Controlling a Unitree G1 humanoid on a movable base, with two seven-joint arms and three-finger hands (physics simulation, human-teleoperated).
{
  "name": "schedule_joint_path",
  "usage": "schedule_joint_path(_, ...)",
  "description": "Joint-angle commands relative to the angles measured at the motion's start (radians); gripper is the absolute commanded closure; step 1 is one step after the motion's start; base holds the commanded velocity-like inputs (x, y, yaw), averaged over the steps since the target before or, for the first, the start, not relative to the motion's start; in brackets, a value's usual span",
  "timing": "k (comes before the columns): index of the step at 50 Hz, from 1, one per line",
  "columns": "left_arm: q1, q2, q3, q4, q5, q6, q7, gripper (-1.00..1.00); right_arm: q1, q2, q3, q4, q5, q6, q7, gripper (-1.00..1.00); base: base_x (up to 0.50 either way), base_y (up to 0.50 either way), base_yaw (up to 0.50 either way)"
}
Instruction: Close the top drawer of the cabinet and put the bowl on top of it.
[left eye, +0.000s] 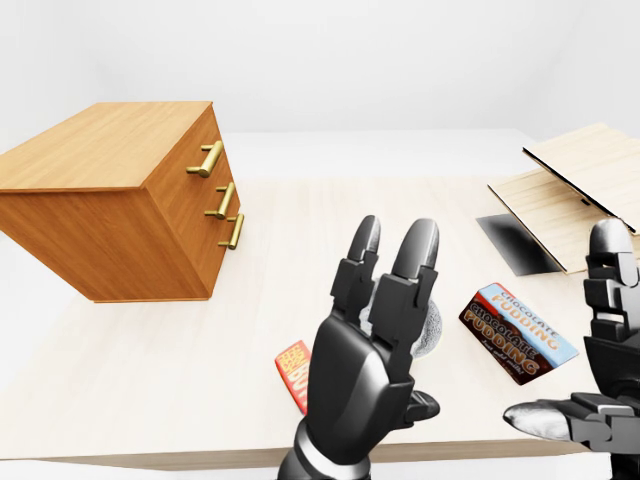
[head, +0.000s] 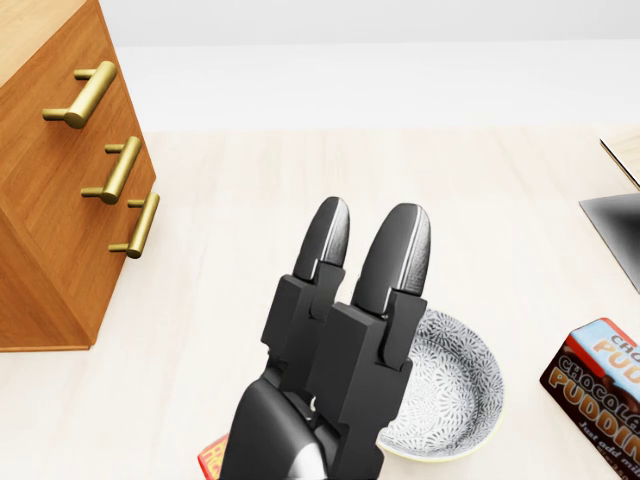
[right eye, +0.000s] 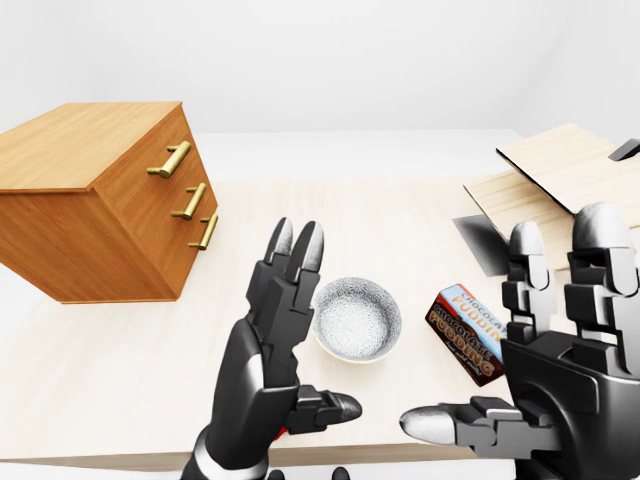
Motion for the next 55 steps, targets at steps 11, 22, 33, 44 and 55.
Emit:
schedule_joint_path(11, -0.033, -0.058, 0.008, 0.121, 0.152, 0.0, 0.057, -1.0, 0.015, -0.036, -0.066, -0.006, 0.104, 0.0, -0.016, -1.0, 0.0, 0.0, 0.0)
schedule_joint_path(22, -0.056, -0.087, 0.042, 0.254, 0.255, 0.0, 0.075, -1.0, 0.004, -0.026, -0.074, -0.006, 0.097, 0.0, -0.001, -1.0, 0.0, 0.0, 0.0)
schedule_joint_path(33, -0.084, -0.122, 0.104, 0.364, 0.288, 0.0, 0.084, -1.0, -0.007, -0.015, -0.062, -0.006, 0.072, 0.0, 0.006, -1.0, 0.0, 0.0, 0.0)
schedule_joint_path(44, -0.091, -0.144, 0.12, 0.452, 0.329, 0.0, 0.088, -1.0, -0.018, -0.017, -0.087, -0.006, 0.092, 0.0, 0.005, -1.0, 0.0, 0.0, 0.0)
schedule_joint_path(55, -0.095, -0.155, 0.123, 0.526, 0.353, 0.0, 0.077, -1.0, -0.02, -0.026, -0.096, -0.006, 0.109, 0.0, -0.006, -1.0, 0.0, 0.0, 0.0)
